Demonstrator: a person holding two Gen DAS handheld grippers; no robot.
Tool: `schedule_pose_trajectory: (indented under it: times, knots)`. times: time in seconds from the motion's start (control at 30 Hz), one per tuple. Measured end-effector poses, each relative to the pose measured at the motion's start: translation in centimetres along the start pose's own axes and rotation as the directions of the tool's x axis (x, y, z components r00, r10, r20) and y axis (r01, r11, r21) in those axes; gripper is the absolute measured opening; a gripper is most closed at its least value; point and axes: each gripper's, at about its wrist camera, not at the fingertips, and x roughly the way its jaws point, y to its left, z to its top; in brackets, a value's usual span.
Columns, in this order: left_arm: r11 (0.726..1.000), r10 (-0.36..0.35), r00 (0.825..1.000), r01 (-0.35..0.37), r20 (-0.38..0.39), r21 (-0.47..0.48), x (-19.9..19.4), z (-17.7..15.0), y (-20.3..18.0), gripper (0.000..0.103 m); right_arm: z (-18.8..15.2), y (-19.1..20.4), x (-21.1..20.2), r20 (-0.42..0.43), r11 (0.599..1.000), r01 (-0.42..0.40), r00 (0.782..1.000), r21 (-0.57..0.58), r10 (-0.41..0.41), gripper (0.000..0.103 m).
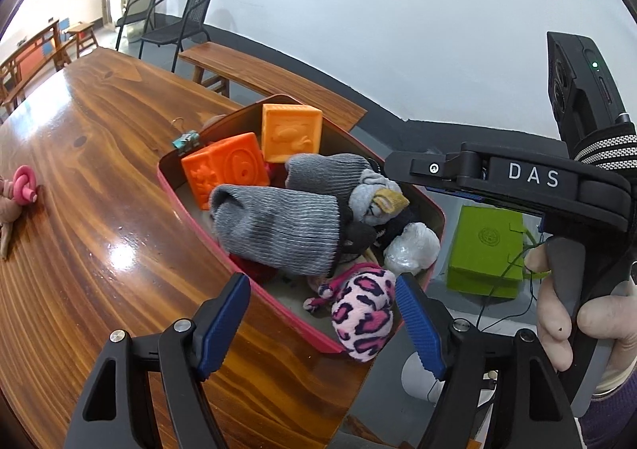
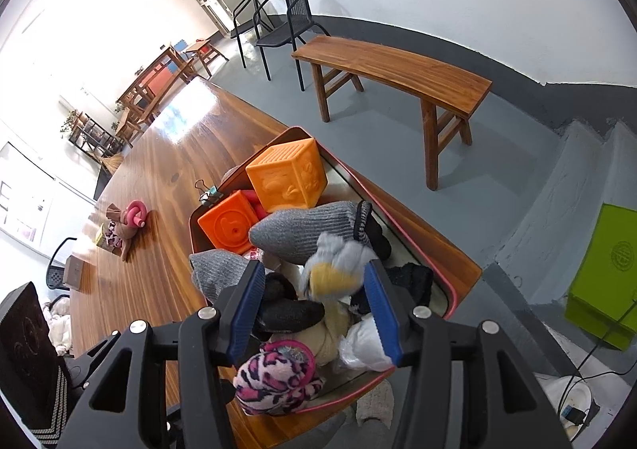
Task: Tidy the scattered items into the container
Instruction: 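Open both grippers to drop the plush and sock into the tray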
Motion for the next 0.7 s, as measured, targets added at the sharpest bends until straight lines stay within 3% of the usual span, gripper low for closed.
schedule_pose_trajectory:
  times: [0.17, 0.3, 0.5, 0.6, 0.7]
  knots:
    - [1.0, 0.013, 1.0, -0.013, 0.003, -0.013, -0.3, 0.0, 0.7, 0.077, 0.0, 0.8, 0.2, 0.0, 1.0, 0.001, 1.0, -0.009, -0.001, 0.056]
    - [0.998, 0.033, 0.999, -0.032, 0.019, -0.048, -0.7, 0.1, 1.8, 0.094, 0.0, 1.2, 0.5, -0.005, 1.0, 0.001, 1.0, -0.008, -0.001, 0.056]
    - [0.995, 0.056, 0.998, -0.053, 0.026, -0.086, -1.5, -0.1, 3.6, 0.094, 0.1, 2.4, 1.0, -0.011, 1.0, 0.001, 1.0, -0.017, -0.002, 0.056]
    - [0.991, 0.078, 0.996, -0.074, 0.03, -0.112, -1.8, -0.2, 4.8, 0.103, 0.3, 3.2, 1.4, -0.012, 1.0, -0.003, 1.0, -0.027, 0.002, 0.056]
    - [0.986, 0.095, 0.995, -0.09, 0.032, -0.142, -2.1, -0.4, 6.3, 0.103, 0.4, 4.4, 1.7, -0.013, 0.999, -0.011, 1.0, -0.045, 0.011, 0.056]
